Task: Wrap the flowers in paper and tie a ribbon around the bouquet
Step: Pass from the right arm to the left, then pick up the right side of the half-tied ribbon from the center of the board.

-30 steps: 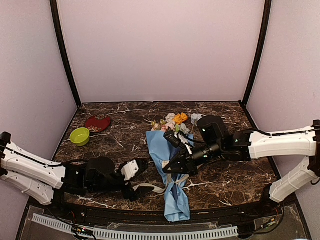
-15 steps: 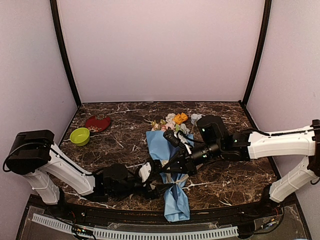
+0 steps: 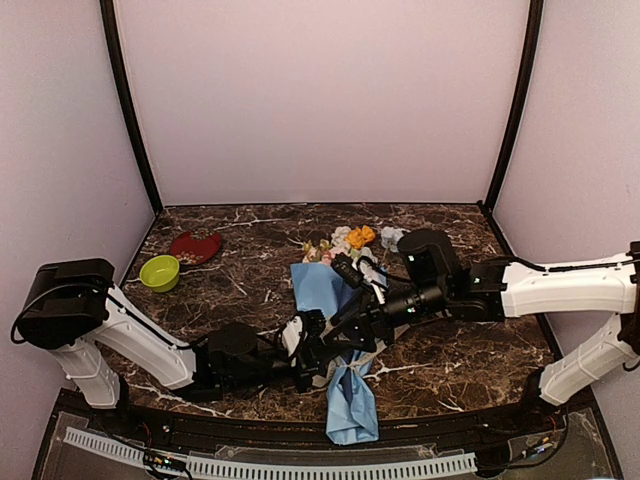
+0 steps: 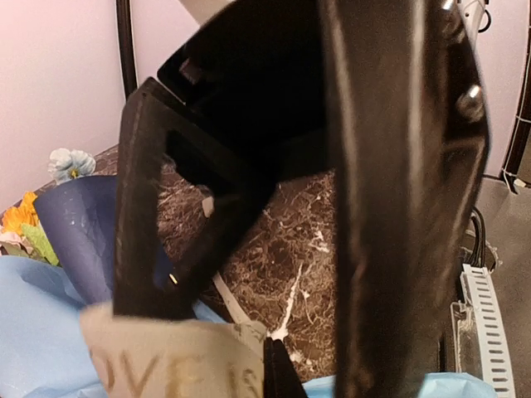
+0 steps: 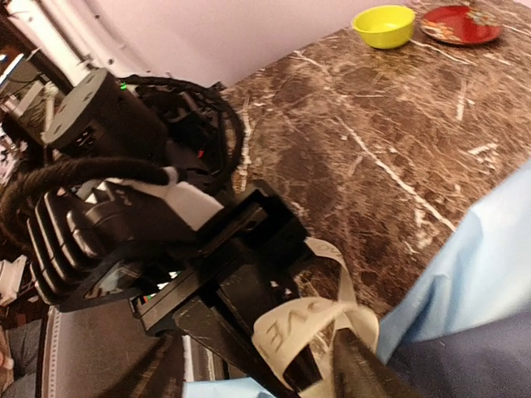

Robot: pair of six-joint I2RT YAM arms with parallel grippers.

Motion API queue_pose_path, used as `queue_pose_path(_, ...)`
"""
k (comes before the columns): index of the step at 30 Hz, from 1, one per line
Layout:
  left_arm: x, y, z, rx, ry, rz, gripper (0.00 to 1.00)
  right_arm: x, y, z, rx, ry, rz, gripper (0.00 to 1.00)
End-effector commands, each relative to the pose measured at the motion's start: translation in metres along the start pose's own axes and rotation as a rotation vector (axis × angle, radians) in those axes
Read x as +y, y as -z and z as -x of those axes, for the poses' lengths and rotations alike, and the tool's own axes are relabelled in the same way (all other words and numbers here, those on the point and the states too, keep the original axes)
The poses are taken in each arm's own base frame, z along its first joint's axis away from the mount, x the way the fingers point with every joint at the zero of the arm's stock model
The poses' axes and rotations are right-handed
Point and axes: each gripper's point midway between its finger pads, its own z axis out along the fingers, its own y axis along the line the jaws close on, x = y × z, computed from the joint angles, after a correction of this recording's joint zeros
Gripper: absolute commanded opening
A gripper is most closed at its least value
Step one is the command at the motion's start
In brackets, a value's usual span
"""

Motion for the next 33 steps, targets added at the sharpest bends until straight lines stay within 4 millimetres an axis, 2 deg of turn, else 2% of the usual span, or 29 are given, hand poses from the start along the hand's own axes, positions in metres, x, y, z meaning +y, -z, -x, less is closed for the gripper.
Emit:
queue_pose_path(1, 0.0, -0.005, 0.001, 0.025, -0.018, 0.001, 0.0, -0.047, 0.044, 0.027, -0.127, -0.027, -0.35, 0.82)
queue_pose_path(3, 0.001, -0.007, -0.001, 0.034, -0.027, 0.01, 0.0, -0.083, 0.088, 0.034, -0.207, -0.103, -0.619, 0.99)
queue_pose_path(5, 0.003, -0.006, -0.001, 0.036, -0.033, 0.015, 0.0, -0.117, 0.145, 0.032, -0.298, -0.233, -0.878, 1.0)
queue_pose_path(7, 0.001, -0.006, -0.004, 0.05, -0.045, 0.007, 0.0, -0.148, 0.205, 0.01, -0.339, -0.411, -1.122, 1.0)
queue_pose_path(8, 0.0, -0.007, -0.005, 0.059, -0.051, 0.001, 0.0, -0.161, 0.228, -0.008, -0.331, -0.5, -1.209, 1.0)
queue_pose_path(9, -0.001, -0.008, -0.005, 0.067, -0.056, -0.002, 0.0, -0.172, 0.248, -0.027, -0.318, -0.58, -1.273, 1.0)
queue_pose_path(10, -0.002, -0.008, -0.005, 0.069, -0.059, -0.005, 0.0, -0.18, 0.258, -0.045, -0.294, -0.642, -1.302, 1.0)
queue_pose_path(12, -0.003, -0.009, -0.004, 0.064, -0.066, -0.011, 0.0, -0.196, 0.259, -0.079, -0.24, -0.747, -1.263, 0.95)
queue_pose_path(14, -0.004, -0.01, -0.004, 0.064, -0.069, -0.012, 0.0, -0.206, 0.243, -0.106, -0.191, -0.835, -1.164, 0.86)
queue_pose_path(16, -0.004, -0.011, -0.004, 0.066, -0.075, -0.016, 0.0, -0.213, 0.226, -0.123, -0.131, -0.87, -1.106, 0.78)
queue_pose_path(18, -0.006, -0.011, -0.003, 0.067, -0.076, -0.022, 0.0, -0.221, 0.215, -0.136, -0.089, -0.893, -1.091, 0.78)
queue_pose_path(22, -0.006, -0.011, -0.005, 0.078, -0.084, -0.025, 0.0, -0.234, 0.205, -0.15, -0.042, -0.897, -1.092, 0.81)
queue_pose_path(27, -0.006, -0.01, -0.004, 0.08, -0.091, -0.02, 0.0, -0.242, 0.197, -0.164, 0.008, -0.899, -1.088, 0.68)
queue_pose_path(30, -0.005, -0.01, -0.006, 0.091, -0.099, -0.017, 0.0, -0.245, 0.194, -0.165, 0.001, -0.891, -1.077, 0.55)
queue_pose_path(33, -0.005, -0.01, -0.006, 0.095, -0.108, -0.015, 0.0, -0.249, 0.192, -0.162, -0.002, -0.873, -1.071, 0.29)
